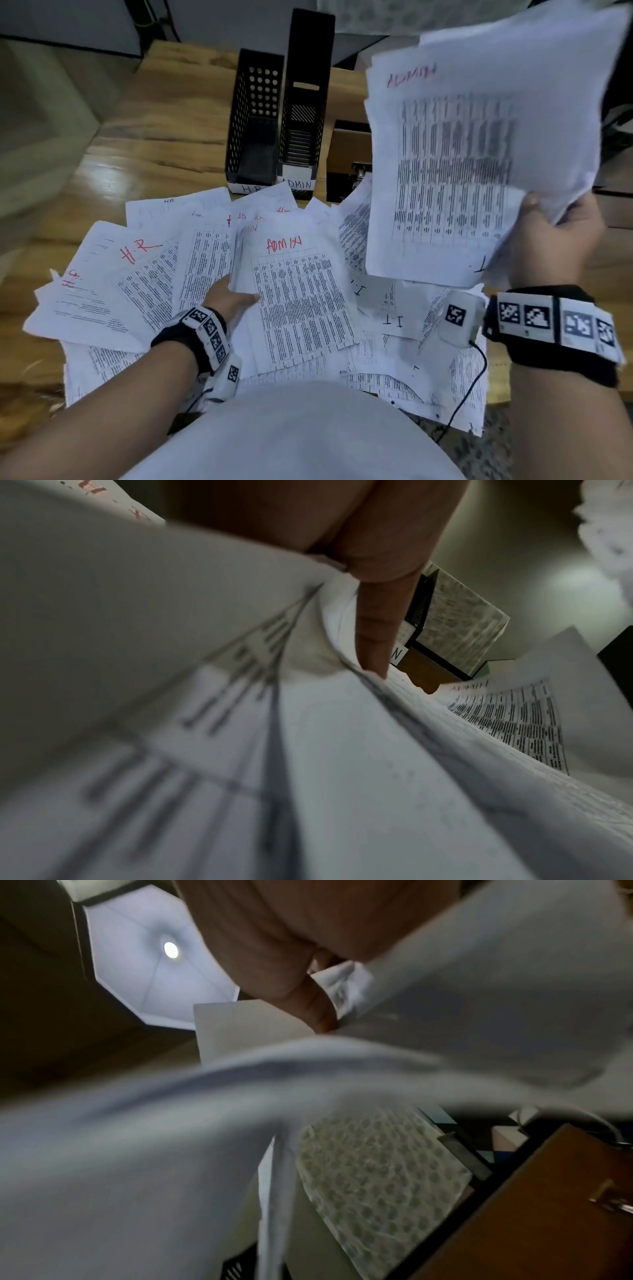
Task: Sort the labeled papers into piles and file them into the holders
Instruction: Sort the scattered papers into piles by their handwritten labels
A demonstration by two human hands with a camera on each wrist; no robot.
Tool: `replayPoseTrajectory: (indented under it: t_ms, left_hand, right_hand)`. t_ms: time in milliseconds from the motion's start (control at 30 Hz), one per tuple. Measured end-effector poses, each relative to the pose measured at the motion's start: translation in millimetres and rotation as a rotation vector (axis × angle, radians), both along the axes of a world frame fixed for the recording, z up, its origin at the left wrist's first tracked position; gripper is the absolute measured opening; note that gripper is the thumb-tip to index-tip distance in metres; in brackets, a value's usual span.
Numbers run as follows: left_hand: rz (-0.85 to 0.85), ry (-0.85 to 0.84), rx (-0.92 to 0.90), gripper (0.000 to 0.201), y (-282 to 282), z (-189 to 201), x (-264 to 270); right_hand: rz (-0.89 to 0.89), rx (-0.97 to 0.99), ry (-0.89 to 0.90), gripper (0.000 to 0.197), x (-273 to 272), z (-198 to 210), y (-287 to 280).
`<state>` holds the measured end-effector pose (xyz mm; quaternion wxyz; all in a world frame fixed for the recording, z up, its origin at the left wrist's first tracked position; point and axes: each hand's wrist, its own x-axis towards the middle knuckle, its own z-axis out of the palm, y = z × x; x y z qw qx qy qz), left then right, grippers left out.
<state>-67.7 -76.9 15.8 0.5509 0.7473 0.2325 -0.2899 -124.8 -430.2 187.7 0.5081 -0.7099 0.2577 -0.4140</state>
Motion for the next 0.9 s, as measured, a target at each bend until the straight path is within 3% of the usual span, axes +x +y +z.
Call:
replayPoseTrajectory:
  t_ms: [133,267,333,467,500,600,667,700,767,833,900]
  left_hand:
    - [0.052,-0.017,-0.06,0.047,-3.9,3.5,-1.7]
    - [0.054,-0.026,-0.107,0.047,-7.8,11.2,-4.9]
    - [0.043,0.001,-0.163,0.055,-5.9,13.8,-4.9]
    - [0.066,0.04,-0.267,0.102,-2.3,19.2,-3.2]
    - [0.058,0.027,-0.264,0.102,-4.0,22.4,-3.7]
    - [0.04,0.033,-0.231,0.065,-8.1,16.6,-6.7]
    - [0.028,-0.026,-0.107,0.041,-10.4,8.4,-8.7]
    - [0.033,-0.055,-0.022,0.034,-9.5,3.7,-8.3]
    - [0.046,-0.061,0.063,0.026,-4.9,-2.2,-6.3]
    - [-0.001,-0.059,0.143,0.02,2.8,-4.0,-4.1]
    - [-0.04,-0.037,0.216,0.026,10.6,-10.5,-1.5]
  right_hand:
    - [0.121,0.089,-0.036,0.024,2.8,4.0,2.2]
    - [0.339,0.181,0.351,0.03,13.9,-57.0,35.0]
    - [0.395,0.175,0.6,0.032,13.5,-99.1,64.7]
    - [0.501,0.133,0.979,0.032,3.7,-166.2,108.2]
    - [0.534,0.082,1.061,0.035,3.1,-176.5,112.7]
    - [0.654,-0.018,1.156,0.034,4.4,-182.2,124.4]
    - [0.712,0.029,1.13,0.033,8.6,-184.3,123.3]
    - [0.674,0.066,1.074,0.032,10.6,-185.3,119.7]
    - [0.385,0.038,0.963,0.034,16.6,-187.2,103.2]
    - [0.056,0.006,0.985,0.054,25.6,-186.5,78.4]
    - [-0.075,0.127,1.128,0.083,32.1,-183.5,56.9]
